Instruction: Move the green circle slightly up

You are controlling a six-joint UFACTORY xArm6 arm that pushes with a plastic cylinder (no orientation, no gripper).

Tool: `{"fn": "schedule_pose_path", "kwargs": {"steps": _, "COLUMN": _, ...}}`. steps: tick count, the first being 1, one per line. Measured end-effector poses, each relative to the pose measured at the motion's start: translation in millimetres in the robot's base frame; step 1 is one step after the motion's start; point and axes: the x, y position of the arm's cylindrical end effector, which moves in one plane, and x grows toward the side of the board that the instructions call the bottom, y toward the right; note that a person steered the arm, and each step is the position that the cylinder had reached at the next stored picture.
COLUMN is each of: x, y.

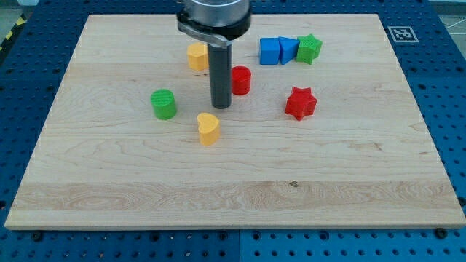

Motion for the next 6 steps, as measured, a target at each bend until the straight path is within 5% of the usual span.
{"fn": "schedule_pose_path", "kwargs": {"steps": 6, "x": 62.6, "y": -62.0}}
